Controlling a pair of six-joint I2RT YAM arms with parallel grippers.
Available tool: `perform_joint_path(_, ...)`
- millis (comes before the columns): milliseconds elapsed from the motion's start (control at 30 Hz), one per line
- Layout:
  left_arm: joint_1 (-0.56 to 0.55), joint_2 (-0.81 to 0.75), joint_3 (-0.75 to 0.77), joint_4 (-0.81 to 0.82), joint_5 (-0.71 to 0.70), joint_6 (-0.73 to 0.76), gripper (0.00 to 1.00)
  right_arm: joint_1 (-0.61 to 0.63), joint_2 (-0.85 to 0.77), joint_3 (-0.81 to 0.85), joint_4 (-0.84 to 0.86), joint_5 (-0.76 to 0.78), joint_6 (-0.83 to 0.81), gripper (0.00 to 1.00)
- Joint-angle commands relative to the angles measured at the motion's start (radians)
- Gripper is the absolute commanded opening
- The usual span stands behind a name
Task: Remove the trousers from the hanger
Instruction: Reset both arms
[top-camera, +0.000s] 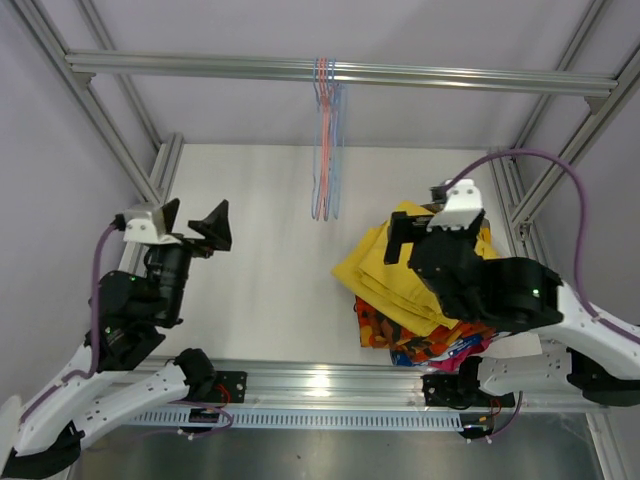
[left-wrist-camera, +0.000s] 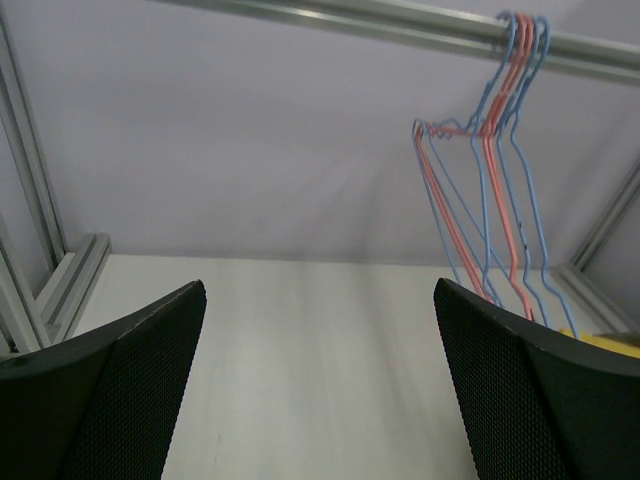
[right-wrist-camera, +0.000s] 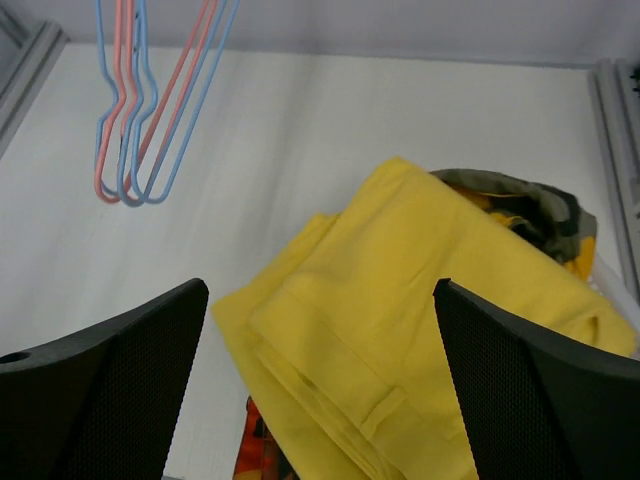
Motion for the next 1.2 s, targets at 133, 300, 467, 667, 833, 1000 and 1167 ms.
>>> perform_joint_path(133,-0.01,-0.123,-0.042,0.106,-0.034,0.017,1.0,0.062,-0.096,0.019,-0.053,0.326,0.042,1.0)
perform_joint_path(300,-0.01,-0.142,-0.045,0.118,-0.083,0.047,0.99,0.065,-0.18,-0.228,0.421,0.381,-0.342,1.0)
perform_joint_path(467,-0.008,-0.171,-0.037,0.115,-0.092,0.047,1.0,0.066,-0.245,-0.332,0.628,0.354,-0.55,0.99)
perform_joint_path(667,-0.008,-0.183,-0.027,0.107,-0.092,0.054,0.99,0.059,-0.374,-0.367,0.622,0.222,-0.466,1.0)
perform_joint_path(833,-0.008,-0.183,-0.028,0.11,-0.097,0.06,0.99,0.05,-0.397,-0.408,0.658,0.269,-0.505,1.0)
perform_joint_path(1000,-0.007,-0.179,-0.03,0.103,-0.088,0.053,0.99,0.043,-0.387,-0.426,0.661,0.294,-0.505,1.0)
perform_joint_path(1167,-0.007,-0.163,-0.027,0.1,-0.077,0.048,1.0,0.031,-0.384,-0.432,0.643,0.271,-0.505,1.0)
